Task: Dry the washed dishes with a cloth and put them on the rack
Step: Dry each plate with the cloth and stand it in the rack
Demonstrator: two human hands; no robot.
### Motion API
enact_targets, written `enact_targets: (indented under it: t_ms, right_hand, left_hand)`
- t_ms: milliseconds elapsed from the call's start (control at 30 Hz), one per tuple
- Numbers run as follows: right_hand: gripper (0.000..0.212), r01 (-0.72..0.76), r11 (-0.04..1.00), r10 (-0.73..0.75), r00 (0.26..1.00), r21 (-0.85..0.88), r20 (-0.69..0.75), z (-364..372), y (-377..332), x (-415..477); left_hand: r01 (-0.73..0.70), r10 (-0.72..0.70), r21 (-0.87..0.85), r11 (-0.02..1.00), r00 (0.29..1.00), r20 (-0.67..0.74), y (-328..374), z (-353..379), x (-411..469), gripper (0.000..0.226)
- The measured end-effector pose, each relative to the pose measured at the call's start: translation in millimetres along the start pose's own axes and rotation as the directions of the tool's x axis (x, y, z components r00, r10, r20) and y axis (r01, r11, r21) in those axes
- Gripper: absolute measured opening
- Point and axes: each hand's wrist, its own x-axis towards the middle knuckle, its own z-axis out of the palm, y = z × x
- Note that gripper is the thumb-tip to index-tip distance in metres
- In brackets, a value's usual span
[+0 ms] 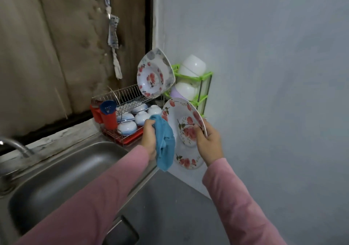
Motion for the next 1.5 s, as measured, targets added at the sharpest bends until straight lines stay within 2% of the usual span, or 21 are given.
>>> enact_targets:
  t_ms: [267, 367, 533, 667, 733, 833, 933, 1033, 1100, 1133, 1267, 1333, 1400, 1500]
  right_hand:
    - [0.034, 0.074, 0.996, -0.074, 0.997, 0.045, 0.003, 12, 38, 141]
    - [0.033, 0.106, 0.993, -0.109, 0.992, 0.043, 0.057, 30, 45, 206]
    - [0.032, 0.137, 0.984, -0.148, 0.984, 0.11, 0.101, 62, 62, 283]
    - [0.028, 0.112, 0.976, -0.137, 0.982, 0.186, 0.128, 92, 85, 315]
    - [0.031, 0.147, 0.971, -0.172, 0.978, 0.188, 0.12, 107, 97, 330]
    - [0.037, 0.262, 0.948, -0.292, 0.942, 0.18, 0.164, 128, 107, 356]
    - [0.035, 0.338, 0.924, -0.37, 0.908, 0.18, 0.196, 146, 118, 382]
    - [0.038, 0.383, 0.904, -0.419, 0.883, 0.193, 0.21, 164, 129, 407]
    - [0.04, 0.411, 0.891, -0.448, 0.864, 0.193, 0.228, 178, 136, 423]
    - [0.04, 0.425, 0.887, -0.458, 0.857, 0.177, 0.237, 185, 139, 430]
    - [0.043, 0.384, 0.907, -0.42, 0.861, 0.175, 0.288, 216, 151, 450]
    - [0.046, 0.38, 0.904, -0.424, 0.854, 0.196, 0.301, 228, 155, 455]
    - [0.045, 0.383, 0.899, -0.432, 0.856, 0.211, 0.283, 237, 160, 456]
    - [0.044, 0.369, 0.91, -0.409, 0.874, 0.189, 0.262, 248, 168, 457]
  left_hand:
    - [-0.044, 0.024, -0.255, 0.966, 0.996, -0.083, 45, 31, 133, 0.026]
    - [-0.056, 0.018, -0.369, 0.928, 0.994, -0.105, 72, 25, 188, 0.027]
    - [-0.249, 0.152, -0.411, 0.877, 0.955, -0.254, 110, 21, 250, 0.039]
    - [-0.296, 0.142, -0.421, 0.857, 0.922, -0.359, 113, 9, 278, 0.036]
    - [-0.336, 0.155, -0.443, 0.831, 0.905, -0.396, 112, -1, 291, 0.038]
    - [-0.427, 0.253, -0.327, 0.843, 0.851, -0.46, 112, -9, 308, 0.036]
    - [-0.451, 0.34, -0.106, 0.886, 0.788, -0.513, 115, -6, 320, 0.041]
    - [-0.369, 0.452, 0.261, 0.892, 0.719, -0.528, 116, -5, 335, 0.037]
    - [-0.273, 0.522, 0.492, 0.826, 0.7, -0.488, 115, -7, 346, 0.037]
    - [-0.239, 0.537, 0.554, 0.798, 0.7, -0.472, 115, -5, 350, 0.036]
    - [-0.234, 0.503, 0.514, 0.825, 0.716, -0.483, 118, 1, 364, 0.014]
    - [-0.246, 0.476, 0.457, 0.855, 0.722, -0.502, 118, 0, 368, 0.027]
    - [-0.263, 0.52, 0.491, 0.831, 0.68, -0.516, 116, -7, 373, 0.041]
    - [-0.294, 0.624, 0.577, 0.762, 0.57, -0.534, 111, -19, 380, 0.025]
